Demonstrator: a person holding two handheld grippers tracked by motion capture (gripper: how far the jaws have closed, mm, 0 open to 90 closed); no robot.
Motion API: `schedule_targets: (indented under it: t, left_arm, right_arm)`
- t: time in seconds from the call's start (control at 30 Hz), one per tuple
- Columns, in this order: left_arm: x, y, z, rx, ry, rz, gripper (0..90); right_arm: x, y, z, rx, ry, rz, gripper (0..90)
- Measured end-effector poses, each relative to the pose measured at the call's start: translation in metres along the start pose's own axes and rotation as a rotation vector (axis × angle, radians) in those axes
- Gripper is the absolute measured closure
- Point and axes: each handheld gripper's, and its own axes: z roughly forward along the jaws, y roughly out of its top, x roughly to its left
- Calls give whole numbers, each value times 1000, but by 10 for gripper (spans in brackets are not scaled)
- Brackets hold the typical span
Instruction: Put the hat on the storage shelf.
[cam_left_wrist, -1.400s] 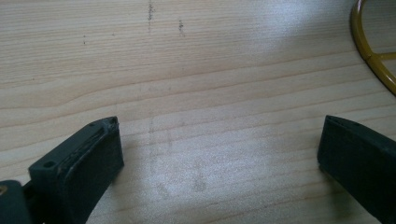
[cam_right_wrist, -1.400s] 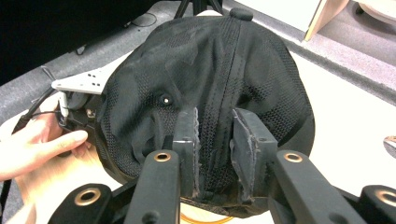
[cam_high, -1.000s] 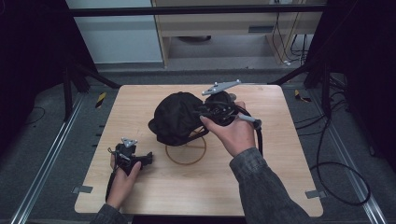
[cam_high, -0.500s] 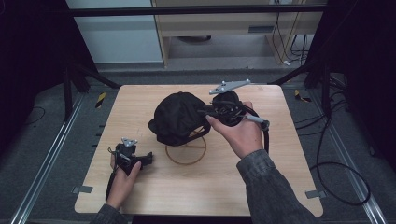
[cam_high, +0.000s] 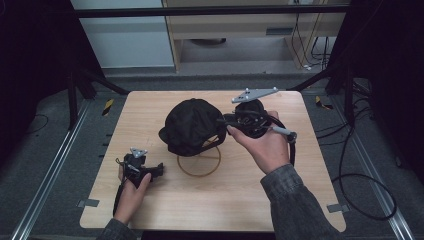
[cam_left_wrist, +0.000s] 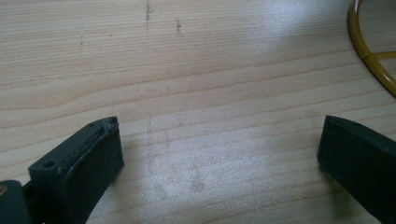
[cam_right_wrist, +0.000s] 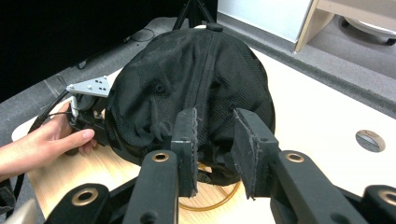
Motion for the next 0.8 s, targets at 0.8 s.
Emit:
schedule_targets:
  t: [0.8]
  left_arm:
    - [0, 0, 0, -2, 0, 0, 0]
  right_arm:
    - [-11, -13, -30, -41, -57, 42, 519]
